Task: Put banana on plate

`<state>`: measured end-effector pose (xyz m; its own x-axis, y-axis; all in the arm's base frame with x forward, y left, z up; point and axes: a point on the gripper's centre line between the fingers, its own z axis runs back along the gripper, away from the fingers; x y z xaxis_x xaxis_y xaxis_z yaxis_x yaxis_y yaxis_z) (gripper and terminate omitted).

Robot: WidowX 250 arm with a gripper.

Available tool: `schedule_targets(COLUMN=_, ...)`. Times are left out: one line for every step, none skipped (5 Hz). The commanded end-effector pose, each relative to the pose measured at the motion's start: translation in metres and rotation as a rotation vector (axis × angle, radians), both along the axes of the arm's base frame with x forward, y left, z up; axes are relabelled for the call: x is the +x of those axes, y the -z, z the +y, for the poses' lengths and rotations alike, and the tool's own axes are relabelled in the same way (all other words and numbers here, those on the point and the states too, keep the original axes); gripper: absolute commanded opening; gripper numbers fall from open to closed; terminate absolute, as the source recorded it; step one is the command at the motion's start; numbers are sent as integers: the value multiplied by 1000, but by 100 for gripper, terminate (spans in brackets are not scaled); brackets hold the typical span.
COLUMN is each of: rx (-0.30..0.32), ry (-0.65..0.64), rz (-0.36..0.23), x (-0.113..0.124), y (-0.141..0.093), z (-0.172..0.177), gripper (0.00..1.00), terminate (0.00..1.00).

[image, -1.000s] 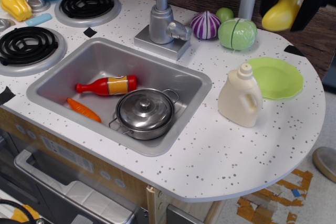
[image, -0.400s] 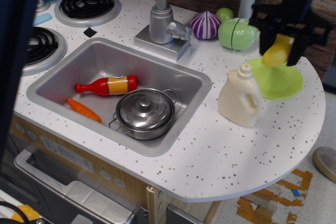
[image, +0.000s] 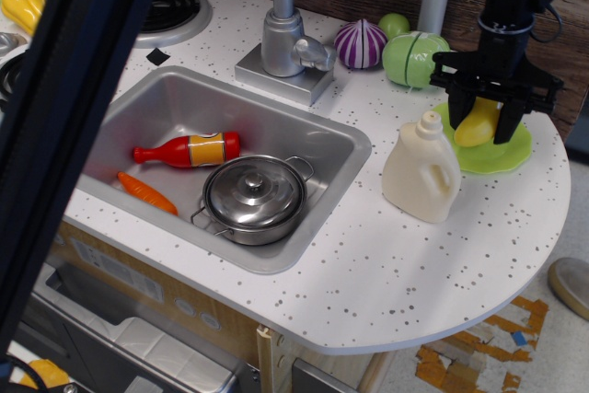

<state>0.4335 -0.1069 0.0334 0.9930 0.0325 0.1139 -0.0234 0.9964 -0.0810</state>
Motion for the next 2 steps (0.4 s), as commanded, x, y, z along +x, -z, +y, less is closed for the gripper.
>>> schedule_targets(rx=-18, ry=-23, rz=-55, x=5, y=-22, z=1, gripper=100, terminate=0)
schedule_targets(rx=-18, ry=-23, rz=-55, x=5, y=-22, z=1, gripper=100, terminate=100)
